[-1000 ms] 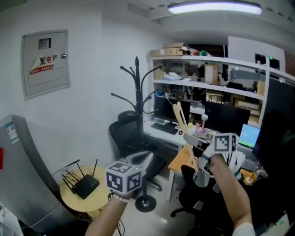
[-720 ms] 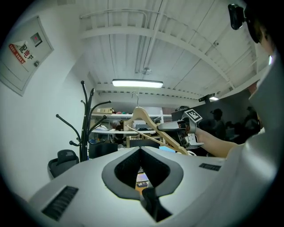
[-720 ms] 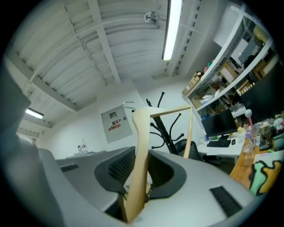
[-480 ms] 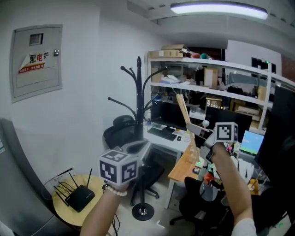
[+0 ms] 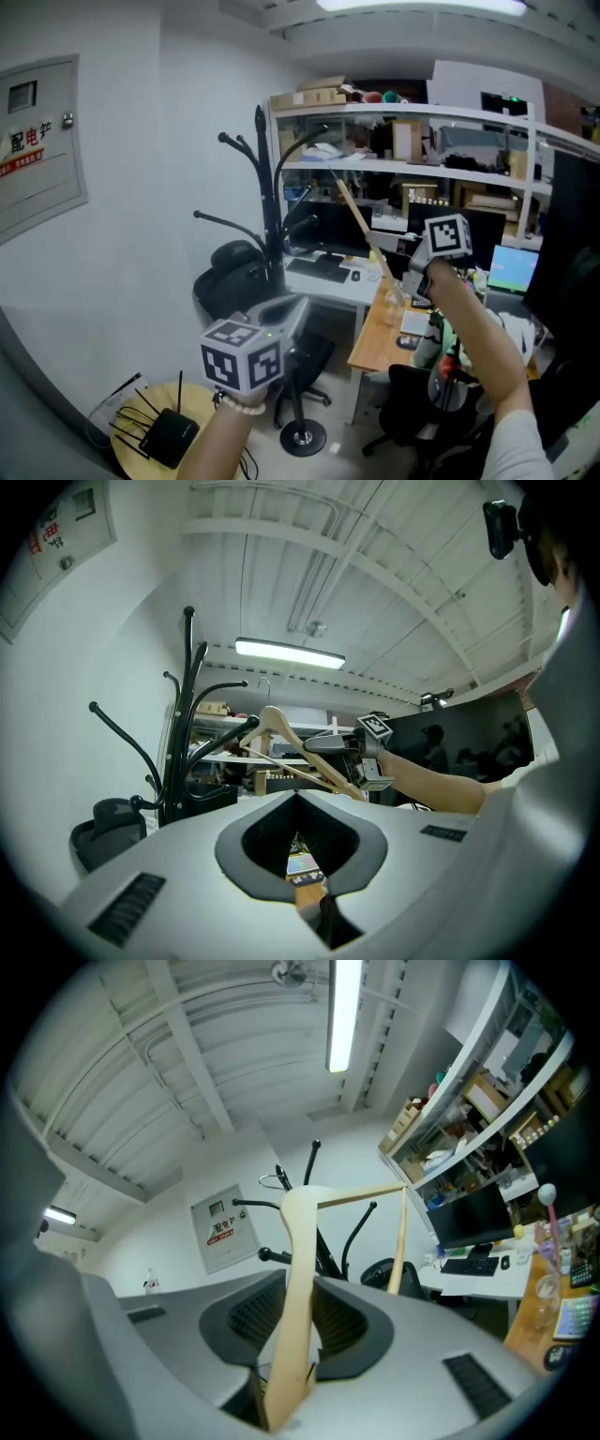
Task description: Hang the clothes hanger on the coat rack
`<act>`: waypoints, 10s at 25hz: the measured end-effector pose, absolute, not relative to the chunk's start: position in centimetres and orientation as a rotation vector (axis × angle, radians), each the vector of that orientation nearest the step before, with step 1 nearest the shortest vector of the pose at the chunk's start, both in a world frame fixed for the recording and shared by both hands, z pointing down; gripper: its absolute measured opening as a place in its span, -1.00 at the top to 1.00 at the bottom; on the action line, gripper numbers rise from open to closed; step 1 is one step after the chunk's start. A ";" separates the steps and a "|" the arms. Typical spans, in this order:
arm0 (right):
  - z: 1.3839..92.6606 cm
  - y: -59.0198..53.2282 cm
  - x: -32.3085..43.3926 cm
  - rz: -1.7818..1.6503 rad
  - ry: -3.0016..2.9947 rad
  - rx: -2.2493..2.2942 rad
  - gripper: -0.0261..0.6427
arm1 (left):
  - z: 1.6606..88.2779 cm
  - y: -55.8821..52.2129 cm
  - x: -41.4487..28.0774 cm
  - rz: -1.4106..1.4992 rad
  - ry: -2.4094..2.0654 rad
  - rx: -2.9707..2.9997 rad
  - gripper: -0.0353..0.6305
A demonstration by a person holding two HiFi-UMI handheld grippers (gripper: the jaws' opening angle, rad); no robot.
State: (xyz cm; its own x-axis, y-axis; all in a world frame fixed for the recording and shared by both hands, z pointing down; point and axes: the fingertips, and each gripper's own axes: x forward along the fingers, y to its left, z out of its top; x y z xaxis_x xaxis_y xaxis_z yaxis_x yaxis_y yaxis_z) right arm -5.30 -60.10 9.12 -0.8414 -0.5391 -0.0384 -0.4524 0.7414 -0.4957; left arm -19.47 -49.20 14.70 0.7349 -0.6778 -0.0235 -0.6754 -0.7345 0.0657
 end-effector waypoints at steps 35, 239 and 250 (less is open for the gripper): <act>17.7 -82.3 -5.0 -1.036 2.818 -0.177 0.60 | 22.2 -62.8 -11.2 -0.124 -1.295 2.611 0.90; 38.3 -44.0 -12.8 -0.617 2.750 -1.176 0.93 | 40.7 -45.5 -21.5 -0.052 -1.257 2.428 0.91; 45.4 -38.0 -13.3 -0.819 2.766 -1.120 0.93 | 44.1 -39.4 -20.1 0.019 -1.325 2.338 0.91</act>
State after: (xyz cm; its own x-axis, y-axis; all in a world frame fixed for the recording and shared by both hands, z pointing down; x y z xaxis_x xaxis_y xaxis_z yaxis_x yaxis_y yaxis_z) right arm -13.31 -37.96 45.42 -0.7373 -0.6589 0.1494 -0.6341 0.5985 -0.4896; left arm -20.15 -39.44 44.06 0.5382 -0.8114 0.2280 -0.8176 -0.4370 0.3749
